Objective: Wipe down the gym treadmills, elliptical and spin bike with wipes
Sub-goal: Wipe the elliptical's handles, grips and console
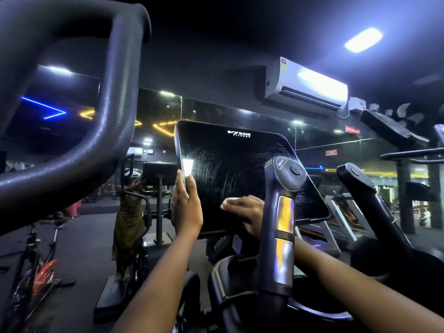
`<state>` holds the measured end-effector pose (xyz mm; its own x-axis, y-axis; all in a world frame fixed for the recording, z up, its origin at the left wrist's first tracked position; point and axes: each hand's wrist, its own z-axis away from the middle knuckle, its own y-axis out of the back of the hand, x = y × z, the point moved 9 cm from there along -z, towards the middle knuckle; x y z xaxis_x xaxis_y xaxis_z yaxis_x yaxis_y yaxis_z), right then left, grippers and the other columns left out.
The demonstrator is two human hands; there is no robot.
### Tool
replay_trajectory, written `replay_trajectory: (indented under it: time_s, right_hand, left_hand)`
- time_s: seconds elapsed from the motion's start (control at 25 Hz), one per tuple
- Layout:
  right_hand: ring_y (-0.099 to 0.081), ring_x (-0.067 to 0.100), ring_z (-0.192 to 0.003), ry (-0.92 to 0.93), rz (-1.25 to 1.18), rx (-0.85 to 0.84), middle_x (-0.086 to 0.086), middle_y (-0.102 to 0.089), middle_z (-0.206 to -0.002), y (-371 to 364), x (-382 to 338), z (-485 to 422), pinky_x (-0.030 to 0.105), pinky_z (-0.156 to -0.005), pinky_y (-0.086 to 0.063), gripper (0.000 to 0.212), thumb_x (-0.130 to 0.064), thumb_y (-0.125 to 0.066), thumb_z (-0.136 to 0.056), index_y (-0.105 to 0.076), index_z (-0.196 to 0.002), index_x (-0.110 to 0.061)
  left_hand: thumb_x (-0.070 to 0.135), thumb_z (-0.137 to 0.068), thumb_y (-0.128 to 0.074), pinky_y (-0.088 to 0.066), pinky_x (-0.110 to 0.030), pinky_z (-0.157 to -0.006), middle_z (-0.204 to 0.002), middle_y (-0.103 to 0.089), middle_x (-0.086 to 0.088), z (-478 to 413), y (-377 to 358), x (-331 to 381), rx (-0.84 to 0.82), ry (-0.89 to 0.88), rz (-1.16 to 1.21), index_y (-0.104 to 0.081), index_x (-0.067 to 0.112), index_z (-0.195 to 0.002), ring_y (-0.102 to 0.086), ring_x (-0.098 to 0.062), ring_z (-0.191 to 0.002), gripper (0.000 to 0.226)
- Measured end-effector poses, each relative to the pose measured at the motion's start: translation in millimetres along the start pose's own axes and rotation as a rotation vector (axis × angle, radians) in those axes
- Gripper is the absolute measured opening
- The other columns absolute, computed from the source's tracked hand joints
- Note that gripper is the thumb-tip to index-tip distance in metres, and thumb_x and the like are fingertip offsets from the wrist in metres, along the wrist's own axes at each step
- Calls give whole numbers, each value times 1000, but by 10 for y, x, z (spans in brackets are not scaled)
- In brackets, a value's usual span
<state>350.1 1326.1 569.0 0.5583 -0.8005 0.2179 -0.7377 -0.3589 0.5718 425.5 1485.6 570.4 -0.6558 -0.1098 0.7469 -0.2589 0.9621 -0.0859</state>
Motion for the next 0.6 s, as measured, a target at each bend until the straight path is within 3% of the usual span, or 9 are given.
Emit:
replay_trajectory:
  time_s: [0.08, 0.12, 0.16, 0.24, 0.32, 0.4, 0.48, 0.6]
  right_hand:
    - [-40, -11, -121, -7, -30, -109, -20, -46, -133, -43, 27, 133, 12, -104, -27, 35, -24, -48, -94, -58, -126, -16]
    - [-44, -10, -118, 71, -8, -62, -14, -51, -129, 71, -132, 103, 12, -102, -30, 36, -29, -45, -96, -59, -125, -11]
    - [-51, -10, -110, 87, 56, 20, -6, -57, -122, 195, -129, -61, 11, -98, -35, 36, -26, -46, -98, -57, -125, -5]
    - [-61, -5, -88, -141, 70, 75, 3, -60, -100, 334, 270, -467, 18, -91, -47, 32, -7, -46, -96, -52, -126, 1]
    - [-60, 14, -101, -267, 37, 16, 8, -62, -109, 328, 603, -1054, 36, -99, -44, 34, -3, -49, -92, -58, -125, -7]
    - [-60, 21, -106, -247, 102, 243, 7, -67, -112, 457, 780, -1472, 30, -97, -43, 31, -2, -55, -86, -69, -112, -13]
    - [-63, 20, -103, -332, 6, 395, 5, -70, -108, 543, 999, -1642, 20, -90, -42, 28, 0, -56, -84, -73, -104, -12]
    - [-61, 27, -106, -456, 7, 343, 9, -68, -111, 372, 1158, -1797, 28, -81, -43, 32, 3, -50, -85, -72, -105, -10]
  left_hand:
    - [47, -100, -22, -23, -35, -109, -156, -26, -2, 33, 5, 19, -3, 15, 2, -20, 31, -151, -27, -21, -141, 53]
    - [47, -100, -21, -22, -36, -109, -156, -24, -2, 34, 6, 19, -15, 30, 1, -19, 32, -151, -26, -21, -141, 53]
    - [49, -100, -20, -22, -37, -110, -157, -22, -2, 12, -2, 17, -37, 52, 5, -17, 32, -151, -26, -21, -141, 54]
    - [52, -98, -18, -21, -41, -111, -158, -18, -5, -93, -33, 42, -95, 104, 32, -13, 33, -152, -23, -24, -142, 57]
    - [57, -96, -16, -21, -46, -112, -158, -19, -5, -250, -54, 105, -111, 131, 94, -12, 35, -151, -22, -26, -143, 59]
    - [62, -94, -14, -22, -48, -112, -157, -22, -2, -318, -70, 163, -103, 139, 128, -13, 38, -151, -25, -27, -142, 62]
    - [64, -91, -14, -24, -48, -111, -157, -24, 0, -328, -92, 167, -98, 122, 113, -13, 40, -150, -27, -28, -141, 64]
    - [63, -90, -16, -23, -44, -111, -157, -23, 2, -297, -115, 139, -106, 108, 145, -14, 38, -150, -25, -25, -142, 65]
